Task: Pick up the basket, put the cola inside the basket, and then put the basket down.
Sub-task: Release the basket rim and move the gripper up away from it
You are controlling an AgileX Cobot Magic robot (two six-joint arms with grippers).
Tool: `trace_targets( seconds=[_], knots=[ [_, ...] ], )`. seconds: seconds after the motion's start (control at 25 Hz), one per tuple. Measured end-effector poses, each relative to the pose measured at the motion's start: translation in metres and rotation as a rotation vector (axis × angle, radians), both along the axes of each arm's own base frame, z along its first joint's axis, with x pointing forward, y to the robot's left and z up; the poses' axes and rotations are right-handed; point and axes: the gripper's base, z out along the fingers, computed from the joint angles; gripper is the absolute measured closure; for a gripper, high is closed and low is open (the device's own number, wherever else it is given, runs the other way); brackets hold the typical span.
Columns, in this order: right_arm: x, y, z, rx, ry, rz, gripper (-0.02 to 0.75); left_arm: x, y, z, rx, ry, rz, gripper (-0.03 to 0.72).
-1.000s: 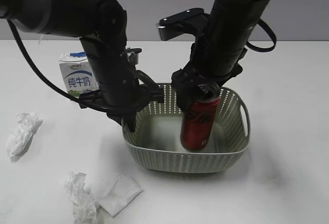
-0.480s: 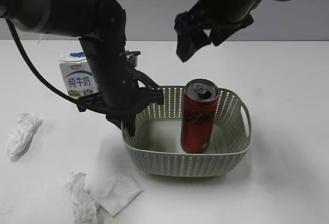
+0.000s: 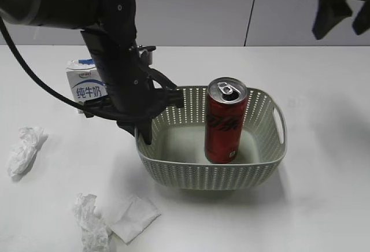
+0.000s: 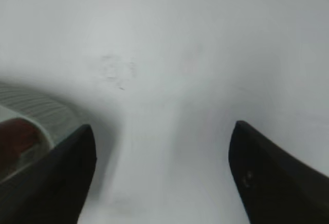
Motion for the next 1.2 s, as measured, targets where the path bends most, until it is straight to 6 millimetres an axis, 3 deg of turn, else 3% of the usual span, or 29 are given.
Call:
trace_targets(
  seconds=[0.08, 0.2, 0.32, 0.44, 0.72, 0.92, 1.2],
  knots=[
    [0.003, -0.024, 0.0, -0.004, 0.011, -0.063, 0.135, 0.0, 0.0, 0.0, 0.0, 0.0, 0.0, 0.691],
    [0.004, -0.046, 0.002, -0.005, 0.009, -0.119, 0.145, 0.0, 0.0, 0.0, 0.003, 0.004, -0.001, 0.691],
    [-0.006, -0.05, 0.008, -0.007, 0.0, -0.127, 0.148, -0.001, 0.001, 0.0, 0.006, 0.009, -0.002, 0.691],
    [-0.028, -0.05, 0.015, 0.016, 0.001, -0.128, 0.148, 0.003, 0.004, 0.002, 0.004, 0.01, 0.011, 0.691],
    [-0.108, -0.056, 0.02, 0.029, -0.048, -0.129, 0.148, 0.037, 0.029, 0.021, -0.037, -0.045, 0.111, 0.691],
    [-0.17, -0.061, 0.013, 0.034, -0.164, -0.112, 0.151, 0.047, 0.033, 0.03, -0.039, -0.085, 0.111, 0.691],
    [-0.247, -0.067, -0.021, 0.05, -0.293, -0.116, 0.15, 0.056, 0.027, 0.009, -0.006, -0.027, 0.1, 0.691]
  ],
)
